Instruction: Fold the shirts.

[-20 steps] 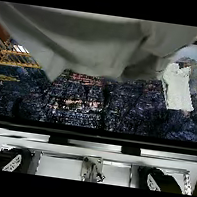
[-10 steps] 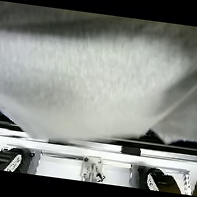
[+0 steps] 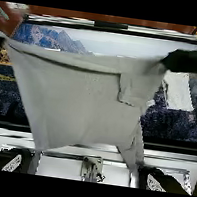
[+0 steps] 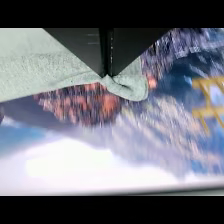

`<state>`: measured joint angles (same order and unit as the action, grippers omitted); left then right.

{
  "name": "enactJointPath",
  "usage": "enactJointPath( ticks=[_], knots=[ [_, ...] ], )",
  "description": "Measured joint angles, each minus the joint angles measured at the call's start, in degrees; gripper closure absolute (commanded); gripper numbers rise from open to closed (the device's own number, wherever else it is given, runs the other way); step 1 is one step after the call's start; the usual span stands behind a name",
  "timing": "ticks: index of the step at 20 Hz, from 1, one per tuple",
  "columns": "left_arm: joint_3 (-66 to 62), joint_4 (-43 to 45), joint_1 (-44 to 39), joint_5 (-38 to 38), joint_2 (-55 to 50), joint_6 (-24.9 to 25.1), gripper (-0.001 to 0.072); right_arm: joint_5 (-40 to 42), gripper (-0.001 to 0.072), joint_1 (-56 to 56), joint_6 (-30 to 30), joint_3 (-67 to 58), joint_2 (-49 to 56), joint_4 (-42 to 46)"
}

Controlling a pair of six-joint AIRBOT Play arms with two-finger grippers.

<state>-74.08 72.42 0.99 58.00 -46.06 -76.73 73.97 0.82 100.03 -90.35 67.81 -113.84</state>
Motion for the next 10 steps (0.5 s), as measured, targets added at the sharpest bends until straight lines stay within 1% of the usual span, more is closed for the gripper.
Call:
enactJointPath(
  ticks=[2, 5, 8, 10],
  knots=[
    [2.8, 0.1, 0.0, -1.6, -6.1, 0.0, 0.0671, -5.8, 0.0640, 0.0, -0.3, 3.9, 6.5, -3.3],
    [4.2, 0.1, 0.0, -5.7, -15.3, 0.0, 0.0671, -16.3, 0.0640, 0.0, -0.4, 6.6, 15.1, -10.7],
    [4.2, -0.4, 0.0, -9.9, -22.6, -1.3, 0.0671, -25.6, 0.0640, 0.0, -0.9, 7.6, 20.5, -15.7],
    [4.1, -1.8, 0.0, -11.8, -26.6, -2.6, 0.0670, -29.1, 0.0640, 0.0, -1.4, 7.9, 23.0, -17.2]
  ],
)
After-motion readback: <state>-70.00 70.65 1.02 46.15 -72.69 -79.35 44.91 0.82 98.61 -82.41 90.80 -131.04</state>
